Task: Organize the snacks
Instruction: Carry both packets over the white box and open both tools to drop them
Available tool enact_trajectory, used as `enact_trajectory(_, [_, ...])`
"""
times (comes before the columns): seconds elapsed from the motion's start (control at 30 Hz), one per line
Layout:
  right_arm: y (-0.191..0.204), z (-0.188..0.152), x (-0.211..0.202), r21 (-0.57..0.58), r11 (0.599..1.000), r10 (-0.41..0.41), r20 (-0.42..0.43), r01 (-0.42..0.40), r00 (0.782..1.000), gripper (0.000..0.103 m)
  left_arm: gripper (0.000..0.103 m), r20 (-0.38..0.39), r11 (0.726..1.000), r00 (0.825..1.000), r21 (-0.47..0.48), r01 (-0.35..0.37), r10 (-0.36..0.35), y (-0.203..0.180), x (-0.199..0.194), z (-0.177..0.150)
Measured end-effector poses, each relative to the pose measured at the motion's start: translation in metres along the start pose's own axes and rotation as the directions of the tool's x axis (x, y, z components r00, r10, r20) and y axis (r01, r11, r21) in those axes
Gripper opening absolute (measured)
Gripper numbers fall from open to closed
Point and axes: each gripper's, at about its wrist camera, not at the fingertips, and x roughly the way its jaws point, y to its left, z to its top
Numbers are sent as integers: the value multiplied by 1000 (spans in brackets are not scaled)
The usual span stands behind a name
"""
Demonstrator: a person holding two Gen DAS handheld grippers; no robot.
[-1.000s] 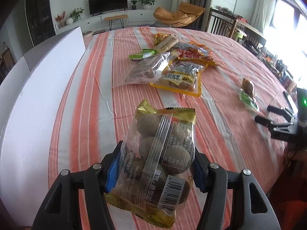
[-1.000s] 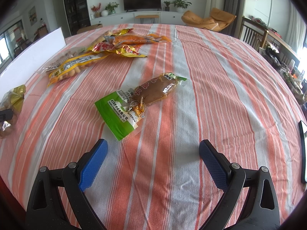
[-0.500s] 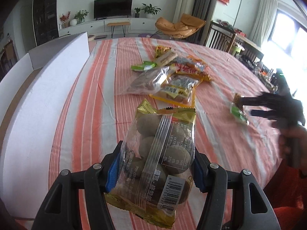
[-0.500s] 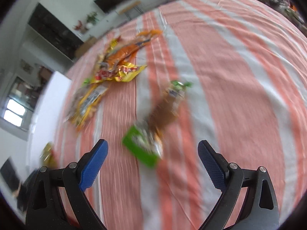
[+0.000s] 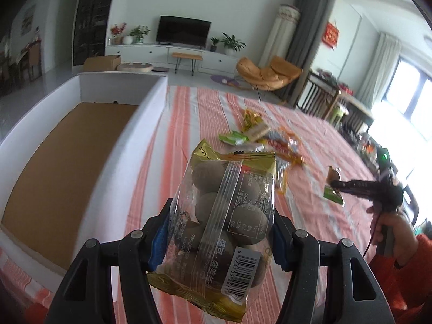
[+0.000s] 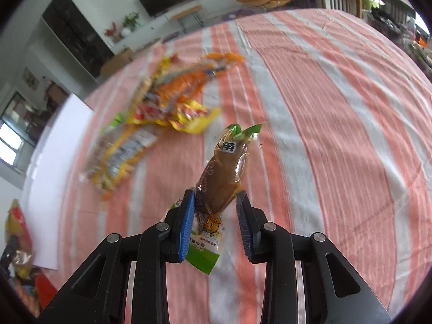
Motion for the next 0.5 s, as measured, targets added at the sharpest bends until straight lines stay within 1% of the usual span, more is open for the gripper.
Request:
enact_trajectory(0.13, [14, 12, -20, -4, 997, 77, 13, -77, 997, 32, 61, 38, 999, 999, -34, -12, 13, 18, -17, 8])
enact_trajectory(0.27, [41, 20, -36, -27, 987, 157, 17, -156, 988, 32, 61, 65, 997, 996, -61, -53, 57, 41, -35, 18])
enact_trajectory(0.33, [65, 23, -44, -57, 976, 211, 12, -210, 977, 32, 61, 77, 992, 992, -85, -91, 97, 59, -46, 26])
enact_trajectory(0.43, [115, 27, -55, -128, 946, 300, -7, -298, 954, 32, 61, 93, 980, 983, -134, -146, 159, 93, -63, 34])
enact_trajectory(0.5, [161, 29, -59, -181, 912, 367, -36, -368, 929, 32, 61, 91, 968, 975, -169, -186, 203, 120, -72, 40])
